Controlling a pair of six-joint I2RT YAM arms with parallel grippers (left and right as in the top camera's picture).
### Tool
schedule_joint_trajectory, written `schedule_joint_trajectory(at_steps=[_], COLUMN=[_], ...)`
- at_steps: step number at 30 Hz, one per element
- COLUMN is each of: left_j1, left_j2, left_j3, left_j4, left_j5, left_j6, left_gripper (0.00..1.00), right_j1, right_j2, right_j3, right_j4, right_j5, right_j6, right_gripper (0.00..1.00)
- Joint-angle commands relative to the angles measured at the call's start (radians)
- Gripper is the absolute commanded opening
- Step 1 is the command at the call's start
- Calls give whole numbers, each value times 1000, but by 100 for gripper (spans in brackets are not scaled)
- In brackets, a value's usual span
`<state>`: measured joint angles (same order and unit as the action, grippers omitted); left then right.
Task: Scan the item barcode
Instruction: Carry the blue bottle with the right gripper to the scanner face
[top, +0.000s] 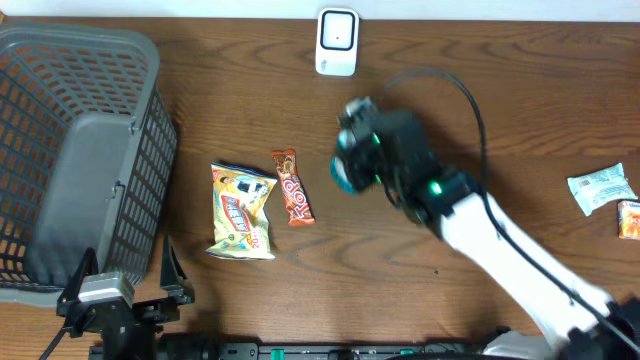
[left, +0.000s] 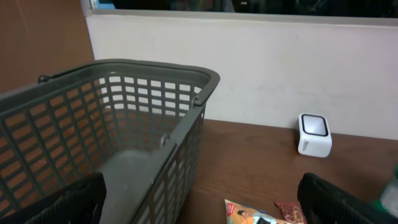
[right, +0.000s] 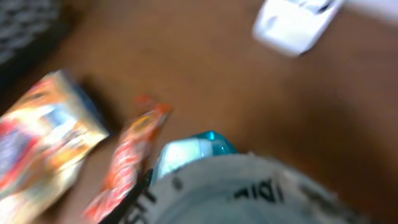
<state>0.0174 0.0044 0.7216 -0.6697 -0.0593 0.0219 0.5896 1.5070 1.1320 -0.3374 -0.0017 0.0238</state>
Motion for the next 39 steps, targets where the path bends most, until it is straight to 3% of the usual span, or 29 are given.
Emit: schedule_joint_trajectory(at_steps=[1, 11, 17, 23, 32, 39], left_j1=[-4, -4, -4, -4, -4, -4], left_j2=[-2, -2, -2, -2, -2, -2], left_j3=[2, 2, 2, 2, 2, 2], left_j4=[5, 5, 5, 5, 5, 5], left_j5=[-12, -12, -13, -13, -13, -13], left_j6=[-9, -9, -9, -9, -9, -9], left_gripper=[98, 98, 98, 98, 98, 98], right_j1=[0, 0, -1, 0, 1, -20], right_j2=[154, 644, 892, 1108, 1155, 1123], right_j3=[175, 695, 956, 1130, 1151, 1151], right_j4=[-17, 37, 282, 567, 637, 632], right_j5=[274, 801, 978, 1021, 999, 1137], right_j6=[-139, -366, -656, -1002, -1026, -1027], right_gripper=[17, 18, 19, 21, 19, 17])
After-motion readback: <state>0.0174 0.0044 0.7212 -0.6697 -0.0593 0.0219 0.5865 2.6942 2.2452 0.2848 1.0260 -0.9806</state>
